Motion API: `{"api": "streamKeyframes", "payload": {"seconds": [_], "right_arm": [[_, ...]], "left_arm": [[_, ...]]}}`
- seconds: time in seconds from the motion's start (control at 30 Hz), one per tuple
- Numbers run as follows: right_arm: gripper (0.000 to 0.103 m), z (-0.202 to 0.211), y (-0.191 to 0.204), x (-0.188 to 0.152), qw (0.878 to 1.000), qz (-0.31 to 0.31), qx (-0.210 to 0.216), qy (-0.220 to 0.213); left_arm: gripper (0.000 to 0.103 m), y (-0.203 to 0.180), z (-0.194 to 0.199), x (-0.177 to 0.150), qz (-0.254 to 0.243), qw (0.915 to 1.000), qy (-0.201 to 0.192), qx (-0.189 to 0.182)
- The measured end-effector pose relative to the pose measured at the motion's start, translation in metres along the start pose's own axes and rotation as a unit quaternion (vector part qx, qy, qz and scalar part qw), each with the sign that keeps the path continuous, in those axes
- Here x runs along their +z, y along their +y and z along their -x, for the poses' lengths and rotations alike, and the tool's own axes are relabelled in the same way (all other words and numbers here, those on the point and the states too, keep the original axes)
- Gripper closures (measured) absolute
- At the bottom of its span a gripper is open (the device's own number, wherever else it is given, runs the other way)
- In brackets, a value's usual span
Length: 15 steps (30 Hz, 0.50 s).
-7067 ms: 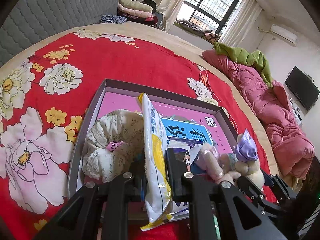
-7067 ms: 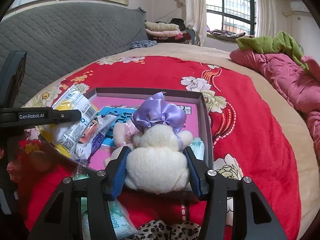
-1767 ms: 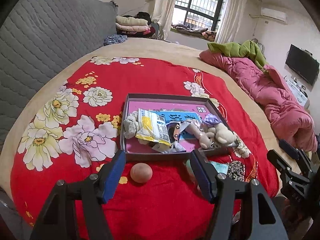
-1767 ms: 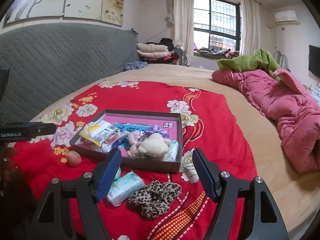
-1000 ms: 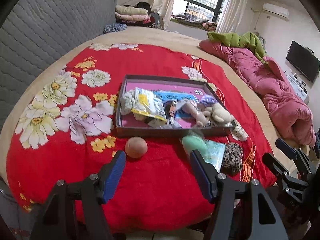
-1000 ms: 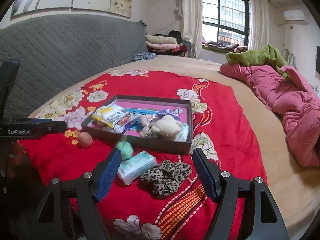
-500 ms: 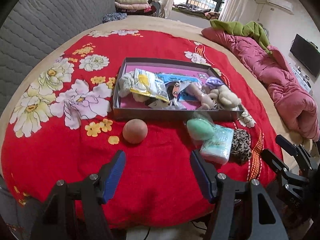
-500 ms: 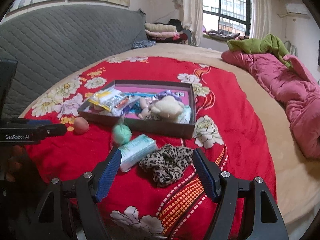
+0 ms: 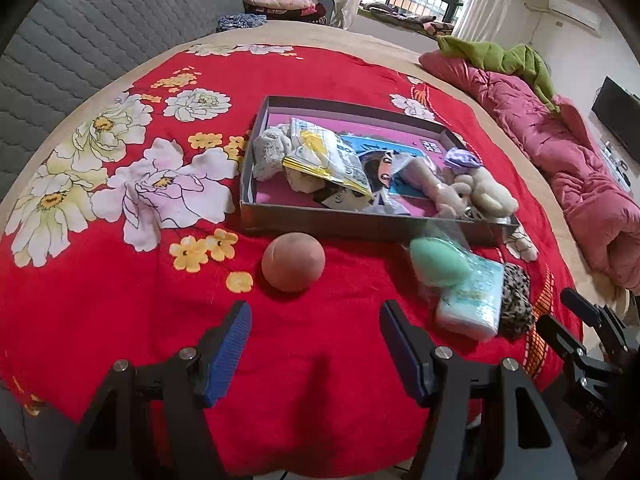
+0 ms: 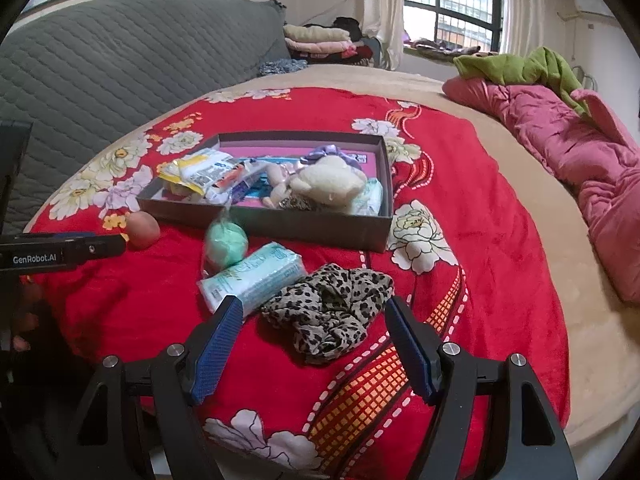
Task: Organize soft objects
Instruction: 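Move left tool to the peach ball while right tool approaches the leopard scrunchie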
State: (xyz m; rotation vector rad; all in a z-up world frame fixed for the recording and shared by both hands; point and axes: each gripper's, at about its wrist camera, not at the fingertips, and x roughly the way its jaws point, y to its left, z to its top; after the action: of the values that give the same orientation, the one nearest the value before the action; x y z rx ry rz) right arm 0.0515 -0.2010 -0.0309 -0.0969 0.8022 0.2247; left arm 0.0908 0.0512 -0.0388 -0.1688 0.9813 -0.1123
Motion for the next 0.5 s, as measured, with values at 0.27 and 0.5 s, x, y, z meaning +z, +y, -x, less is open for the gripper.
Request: {"api": "streamKeyframes", "payload": {"seconds": [0.27,0.5], "right_arm": [[0.028,-0.021,-0.005,-0.002,1.0,-0.001,-0.004,0.021],[0.028,-0.038,-0.008,-0.003,0.999,0.002,-0.011,0.034]], "left_arm": [[0.037,0.003,-0.022,0.011,0.007,1.0,0.003,0.004],[0.037,0.005,-0.034,0.016,0.005,1.0,-0.001,0.002]]}}
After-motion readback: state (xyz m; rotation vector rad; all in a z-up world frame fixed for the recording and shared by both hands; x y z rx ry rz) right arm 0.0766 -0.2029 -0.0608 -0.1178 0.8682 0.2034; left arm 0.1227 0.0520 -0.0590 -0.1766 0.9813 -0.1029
